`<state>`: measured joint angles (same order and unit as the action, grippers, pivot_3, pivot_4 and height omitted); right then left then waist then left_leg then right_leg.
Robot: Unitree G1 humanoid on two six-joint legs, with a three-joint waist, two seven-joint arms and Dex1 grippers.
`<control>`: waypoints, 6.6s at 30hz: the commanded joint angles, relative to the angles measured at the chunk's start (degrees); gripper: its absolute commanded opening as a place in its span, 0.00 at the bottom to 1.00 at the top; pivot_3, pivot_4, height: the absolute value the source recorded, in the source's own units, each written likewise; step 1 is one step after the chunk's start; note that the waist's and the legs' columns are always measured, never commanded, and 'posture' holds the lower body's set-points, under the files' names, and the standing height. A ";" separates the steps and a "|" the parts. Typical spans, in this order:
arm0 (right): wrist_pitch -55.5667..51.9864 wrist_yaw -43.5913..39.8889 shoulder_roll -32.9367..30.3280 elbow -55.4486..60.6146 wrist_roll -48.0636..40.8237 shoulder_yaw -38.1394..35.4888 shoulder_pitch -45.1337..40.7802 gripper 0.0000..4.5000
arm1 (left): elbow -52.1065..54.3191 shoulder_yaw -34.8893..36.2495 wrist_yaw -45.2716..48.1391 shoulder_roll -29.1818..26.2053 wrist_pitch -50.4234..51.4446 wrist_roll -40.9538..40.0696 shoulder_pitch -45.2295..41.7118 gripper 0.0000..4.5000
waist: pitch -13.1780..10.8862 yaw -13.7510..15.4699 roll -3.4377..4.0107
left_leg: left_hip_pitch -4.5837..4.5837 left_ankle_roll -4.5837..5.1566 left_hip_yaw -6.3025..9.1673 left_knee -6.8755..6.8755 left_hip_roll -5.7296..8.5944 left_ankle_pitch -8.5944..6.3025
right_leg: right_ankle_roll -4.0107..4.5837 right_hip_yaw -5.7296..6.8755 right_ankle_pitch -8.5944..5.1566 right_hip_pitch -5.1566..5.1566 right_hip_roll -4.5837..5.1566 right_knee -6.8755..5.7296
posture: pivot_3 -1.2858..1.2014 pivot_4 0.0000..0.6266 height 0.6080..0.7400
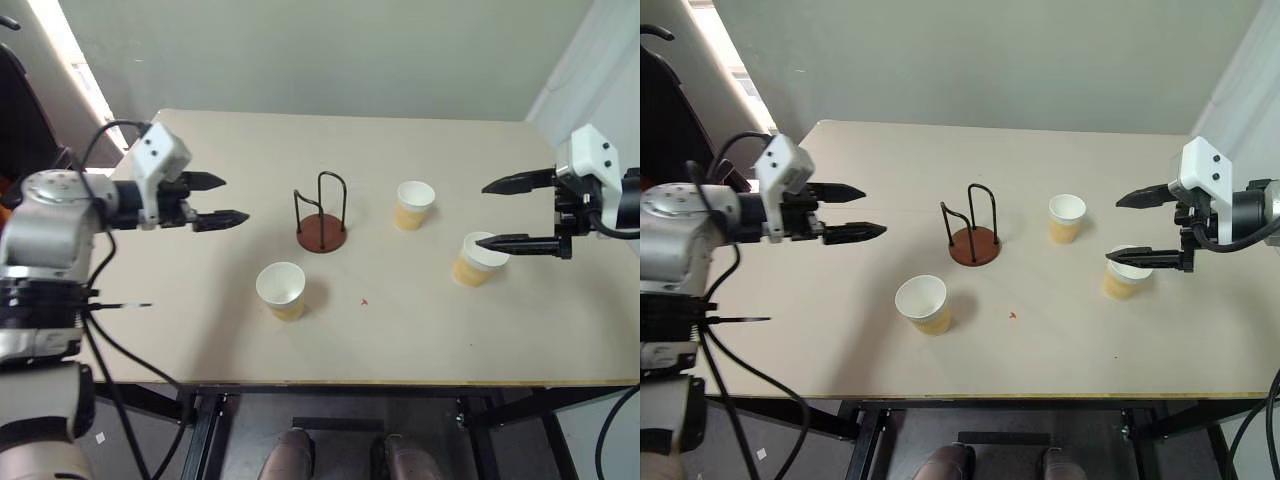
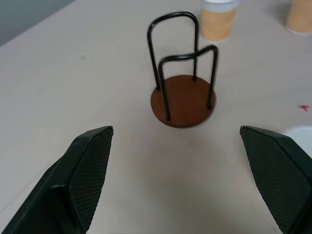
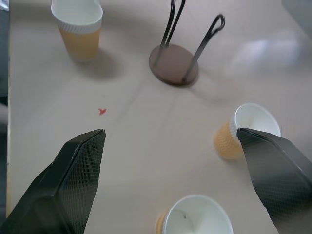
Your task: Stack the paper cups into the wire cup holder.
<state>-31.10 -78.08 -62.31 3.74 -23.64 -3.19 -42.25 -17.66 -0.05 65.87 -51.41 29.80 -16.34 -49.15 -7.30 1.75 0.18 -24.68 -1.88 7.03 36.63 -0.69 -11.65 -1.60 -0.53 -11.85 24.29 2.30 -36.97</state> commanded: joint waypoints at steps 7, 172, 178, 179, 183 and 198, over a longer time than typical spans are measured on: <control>-7.49 8.25 1.60 13.85 -6.97 -4.46 0.61 1.00 | -18.72 -5.93 -3.85 10.34 -10.39 8.66 -10.65 0.99 | 0.00 0.02 0.00 | -0.08 0.02 -0.03 0.12 0.01 -0.01 | -0.35 0.05 0.20 -0.02 0.00 0.05 | 0.52 0.24 1.00; 20.09 -14.42 0.26 -3.18 -5.79 38.53 -28.18 0.62 | 27.25 -5.35 8.90 -2.79 6.94 -7.90 -0.86 1.00 | -0.17 -1.04 0.32 | -0.33 1.47 -1.25 1.24 0.75 -0.98 | -0.86 -1.08 -0.42 0.09 0.86 0.00 | 0.52 0.24 1.00; 24.09 -8.61 7.34 -21.65 5.46 31.88 -31.93 1.00 | 21.37 -6.75 -0.19 1.19 4.68 -0.70 -3.70 1.00 | -0.16 -1.06 0.32 | -0.31 1.47 -1.25 1.27 0.75 -1.03 | -0.77 -1.09 -0.37 0.08 0.90 0.00 | 0.52 0.24 1.00; 25.13 -6.57 9.44 -25.60 8.23 31.38 -32.95 1.00 | 20.46 -7.18 -1.46 1.83 4.64 0.47 -4.13 1.00 | -0.16 -1.10 0.32 | -0.34 1.47 -1.25 1.22 0.75 -1.03 | -0.72 -1.09 -0.33 0.13 0.90 0.00 | 0.52 0.24 1.00; 31.12 3.66 19.06 -45.41 19.60 31.99 -37.50 1.00 | 17.38 -9.78 -5.30 5.22 4.09 4.54 -4.69 1.00 | -0.16 -1.29 0.32 | -0.22 1.41 -1.22 1.16 0.69 -0.99 | -0.63 -1.11 -0.17 0.21 0.90 -0.08 | 0.52 0.24 1.00; 38.11 17.46 31.76 -77.10 37.74 30.81 -40.91 1.00 | 15.79 -10.74 -12.41 12.90 7.76 7.90 -5.09 1.00 | -0.17 -0.46 0.32 | -0.83 0.31 -1.31 0.44 0.63 -0.47 | -1.13 -1.02 0.18 1.01 0.90 0.03 | 0.52 0.24 1.00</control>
<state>6.32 -61.91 -31.02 -73.11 13.23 29.53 -81.00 -4.65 -12.37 53.50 -38.04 37.11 -8.35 -53.72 -7.47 1.29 0.50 -25.51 -1.57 5.71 37.08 -0.06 -12.14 -2.74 -1.56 -11.67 25.30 3.20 -36.92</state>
